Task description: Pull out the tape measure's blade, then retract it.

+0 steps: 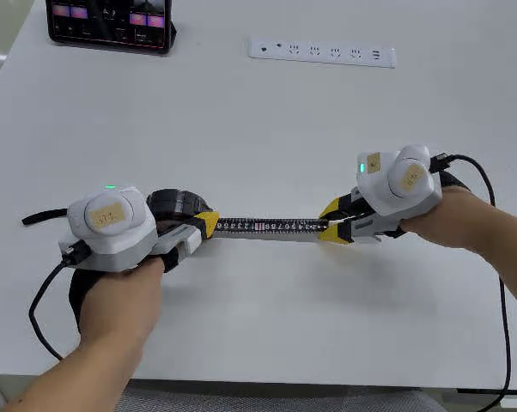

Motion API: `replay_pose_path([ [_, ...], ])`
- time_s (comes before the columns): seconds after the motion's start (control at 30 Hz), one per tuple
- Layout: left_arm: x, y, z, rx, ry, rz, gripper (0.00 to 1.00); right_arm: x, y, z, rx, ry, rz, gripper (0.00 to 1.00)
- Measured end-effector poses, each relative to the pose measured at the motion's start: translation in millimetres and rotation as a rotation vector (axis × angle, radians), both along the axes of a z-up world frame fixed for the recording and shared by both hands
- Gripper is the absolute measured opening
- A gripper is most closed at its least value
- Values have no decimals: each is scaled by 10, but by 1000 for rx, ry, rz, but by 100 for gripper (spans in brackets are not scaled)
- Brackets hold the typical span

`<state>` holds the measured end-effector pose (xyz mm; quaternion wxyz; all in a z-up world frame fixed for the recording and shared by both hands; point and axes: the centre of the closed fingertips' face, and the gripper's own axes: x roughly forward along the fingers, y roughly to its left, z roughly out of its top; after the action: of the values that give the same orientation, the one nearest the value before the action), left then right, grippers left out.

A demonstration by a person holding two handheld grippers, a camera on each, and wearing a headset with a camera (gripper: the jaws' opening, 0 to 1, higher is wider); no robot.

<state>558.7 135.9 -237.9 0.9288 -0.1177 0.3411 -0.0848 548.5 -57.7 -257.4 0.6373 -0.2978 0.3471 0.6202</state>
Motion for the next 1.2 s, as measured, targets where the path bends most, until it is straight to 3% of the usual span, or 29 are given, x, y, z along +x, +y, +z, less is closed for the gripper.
replay_pose_path([
  [0.4, 2, 7, -2, -15, 1, -2, 58, 4, 154, -20, 18, 12, -2, 11],
  [1.2, -17, 10, 16, -51, 4, -5, 58, -8, 659, -20, 107, 43, 15, 11],
])
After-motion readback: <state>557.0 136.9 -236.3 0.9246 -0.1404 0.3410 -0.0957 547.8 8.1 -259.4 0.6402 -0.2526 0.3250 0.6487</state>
